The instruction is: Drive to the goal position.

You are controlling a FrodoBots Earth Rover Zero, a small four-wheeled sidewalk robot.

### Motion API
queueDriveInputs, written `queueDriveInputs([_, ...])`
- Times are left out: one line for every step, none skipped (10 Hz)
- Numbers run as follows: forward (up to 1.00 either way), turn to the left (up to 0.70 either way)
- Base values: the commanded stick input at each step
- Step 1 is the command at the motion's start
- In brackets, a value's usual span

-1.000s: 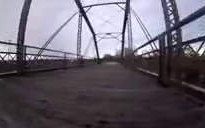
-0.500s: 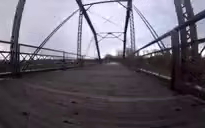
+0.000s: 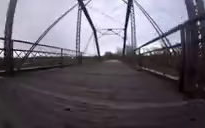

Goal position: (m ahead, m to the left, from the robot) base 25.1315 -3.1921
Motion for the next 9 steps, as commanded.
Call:
queueDriveInputs([1.00, -0.14])
queueDriveInputs([1.00, -0.05])
queueDriveInputs([1.00, 0.00])
queueDriveInputs([1.00, 0.00])
queueDriveInputs([1.00, 0.00])
queueDriveInputs([1.00, 0.00])
queueDriveInputs([1.00, 0.00])
queueDriveInputs([1.00, 0.00])
queueDriveInputs([1.00, 0.00])
